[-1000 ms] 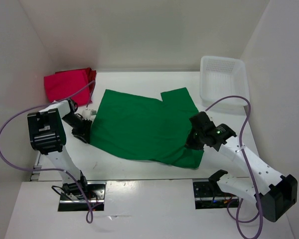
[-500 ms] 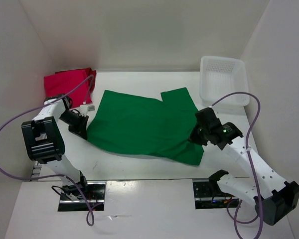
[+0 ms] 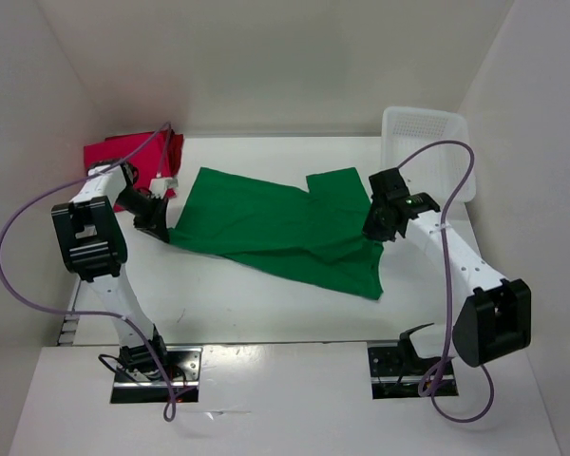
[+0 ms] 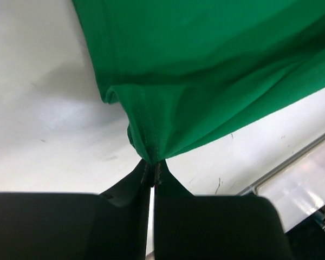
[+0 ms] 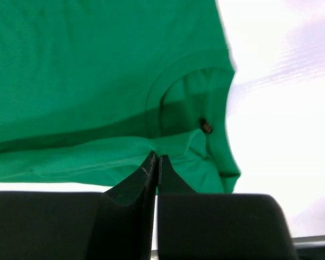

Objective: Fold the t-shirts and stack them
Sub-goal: Fold the flattened tshirt in 1/3 of the way

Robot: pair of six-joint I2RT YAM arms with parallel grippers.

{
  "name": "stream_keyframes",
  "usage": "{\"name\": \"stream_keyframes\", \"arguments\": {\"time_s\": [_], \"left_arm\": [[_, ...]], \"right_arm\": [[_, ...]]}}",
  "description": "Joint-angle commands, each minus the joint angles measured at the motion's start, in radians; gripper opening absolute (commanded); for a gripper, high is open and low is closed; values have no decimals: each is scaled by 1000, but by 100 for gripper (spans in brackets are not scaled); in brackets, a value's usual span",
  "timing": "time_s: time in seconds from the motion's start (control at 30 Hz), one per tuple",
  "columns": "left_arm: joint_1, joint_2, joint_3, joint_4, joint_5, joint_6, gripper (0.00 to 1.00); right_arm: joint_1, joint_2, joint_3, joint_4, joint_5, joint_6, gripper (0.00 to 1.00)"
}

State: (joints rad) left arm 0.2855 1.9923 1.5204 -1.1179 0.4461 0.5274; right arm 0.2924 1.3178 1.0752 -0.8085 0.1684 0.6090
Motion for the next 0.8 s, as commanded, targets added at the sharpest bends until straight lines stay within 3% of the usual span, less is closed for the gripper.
{"name": "stream_keyframes", "arguments": {"time_s": [0.0,0.1,0.4,0.43,0.6,0.77], "left_arm": [[6,49,83,4,17,-56,3],[-5,72,104,67,-21,-96,15],[-112,121,319,86,-23,-135,16],[-123,140,346,86,-23,-135,19],[-144,247,489,73,17,-194,49],[-123,271,548,104,-27,-224,52]], "right_arm": [[-10,24,49,63,28,-51,0],[-10,34,40,86,5,-60,0],[-10,127,49,123,-4,-89,0],[-19,127,49,123,-4,-89,0],[-19,161,49,123,-4,-98,0],[-19,182,58,123,-4,-98,0]]}}
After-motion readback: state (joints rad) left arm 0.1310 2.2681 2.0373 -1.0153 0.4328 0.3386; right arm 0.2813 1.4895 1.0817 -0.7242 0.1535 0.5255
